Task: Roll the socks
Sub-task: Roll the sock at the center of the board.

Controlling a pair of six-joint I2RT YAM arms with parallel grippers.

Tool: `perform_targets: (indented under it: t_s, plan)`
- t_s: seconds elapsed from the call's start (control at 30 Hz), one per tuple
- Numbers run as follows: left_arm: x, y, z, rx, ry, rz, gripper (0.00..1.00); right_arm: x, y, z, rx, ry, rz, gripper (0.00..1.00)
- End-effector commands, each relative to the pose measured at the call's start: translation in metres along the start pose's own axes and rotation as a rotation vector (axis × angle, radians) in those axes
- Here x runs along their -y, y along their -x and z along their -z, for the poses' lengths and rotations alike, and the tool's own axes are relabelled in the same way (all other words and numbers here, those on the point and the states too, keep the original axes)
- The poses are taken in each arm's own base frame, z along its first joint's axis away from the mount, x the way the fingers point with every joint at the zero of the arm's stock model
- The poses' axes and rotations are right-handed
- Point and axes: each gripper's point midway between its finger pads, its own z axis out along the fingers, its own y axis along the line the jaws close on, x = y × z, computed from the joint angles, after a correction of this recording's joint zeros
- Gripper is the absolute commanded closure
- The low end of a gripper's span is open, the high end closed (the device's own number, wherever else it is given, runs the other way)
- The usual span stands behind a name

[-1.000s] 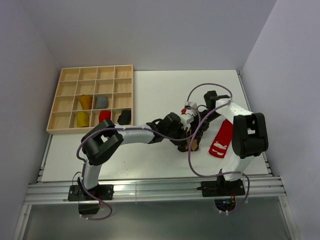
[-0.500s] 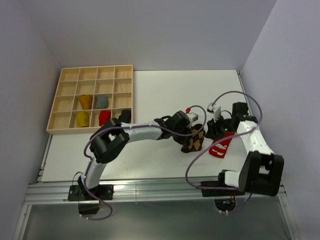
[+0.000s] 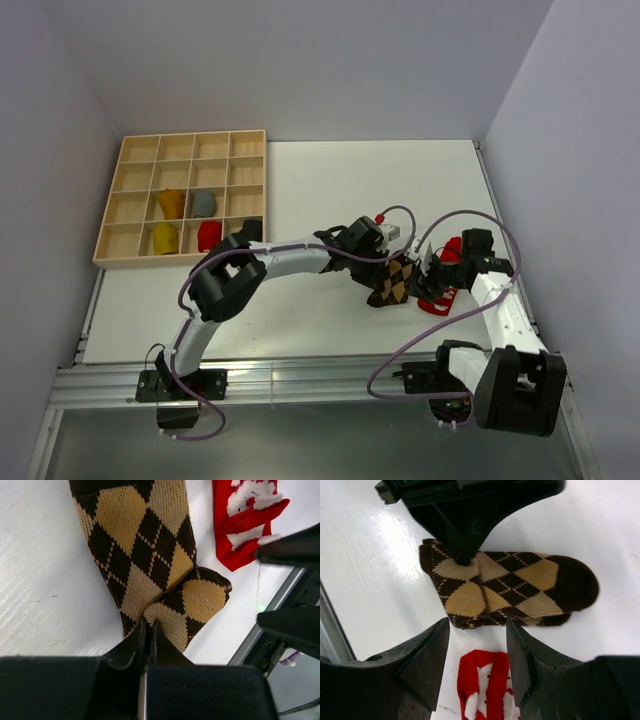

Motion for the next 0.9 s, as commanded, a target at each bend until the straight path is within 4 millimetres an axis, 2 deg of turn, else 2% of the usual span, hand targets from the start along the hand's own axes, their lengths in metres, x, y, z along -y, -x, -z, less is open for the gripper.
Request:
perform_targets:
  t_s: [0.0,0.1,0.13,0.17,0.2,0.23,0.27,0.37,0.57,0.87]
  plan:
    - [-0.018,-0.037,-0.010,-0.121,0.030,0.058,0.99,-0.004,0.016,0.000,0.055,0.085,0.071,0.44]
    - [-0.021,-0.040,-0.010,-0.134,0.016,0.084,1.00,-0.011,0.010,0.001,0.029,0.100,0.070,0.43]
    - [-0.023,-0.040,-0.009,-0.134,0.018,0.087,1.00,-0.003,0.012,0.002,0.024,0.049,0.125,0.43]
    - [-0.023,-0.041,-0.009,-0.137,0.016,0.085,0.99,-0.011,0.000,-0.004,-0.034,0.052,0.147,0.43]
    - [-0.022,-0.040,-0.008,-0.137,0.014,0.083,0.99,-0.013,-0.002,-0.007,-0.047,0.037,0.156,0.42]
    - [-0.023,-0.041,-0.008,-0.143,0.017,0.085,0.99,-0.007,0.003,-0.008,-0.044,-0.016,0.220,0.41]
    - [-0.022,-0.040,-0.009,-0.147,0.012,0.080,0.99,-0.014,-0.003,-0.014,-0.070,-0.002,0.244,0.41]
    - [-0.022,-0.040,-0.010,-0.156,0.010,0.081,0.99,-0.024,-0.004,-0.024,-0.100,0.026,0.307,0.40]
    - [-0.021,-0.042,-0.011,-0.169,-0.005,0.091,0.99,-0.019,-0.011,-0.034,-0.149,0.023,0.366,0.41]
    - [-0.022,-0.039,-0.008,-0.171,-0.035,0.110,0.99,-0.026,-0.022,-0.051,-0.238,0.033,0.477,0.41]
